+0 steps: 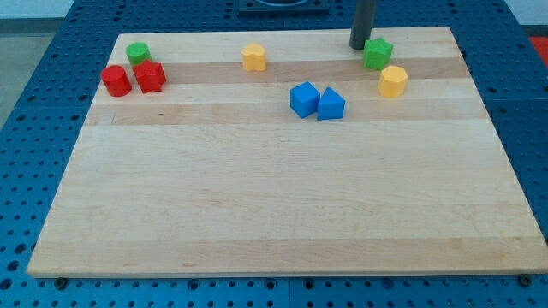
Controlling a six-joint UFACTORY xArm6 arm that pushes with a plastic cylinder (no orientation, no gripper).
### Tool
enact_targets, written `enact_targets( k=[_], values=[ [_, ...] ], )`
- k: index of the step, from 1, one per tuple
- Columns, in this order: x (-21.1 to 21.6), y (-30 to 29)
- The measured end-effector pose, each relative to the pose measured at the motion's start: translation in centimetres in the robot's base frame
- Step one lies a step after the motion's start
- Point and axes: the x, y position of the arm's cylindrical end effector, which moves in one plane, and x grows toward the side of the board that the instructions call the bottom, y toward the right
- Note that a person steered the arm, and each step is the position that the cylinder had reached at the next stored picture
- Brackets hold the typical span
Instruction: Move your arm to the top right side of the board
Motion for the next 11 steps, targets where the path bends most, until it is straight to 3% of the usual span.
enact_targets(
  k=[2, 4, 9, 10, 11],
  values=[
    [0.0, -0.2],
    [-3.9, 2.4],
    [-4.2, 5.0],
    [-4.1, 6.6],
    [-4.1, 15.6]
  ],
)
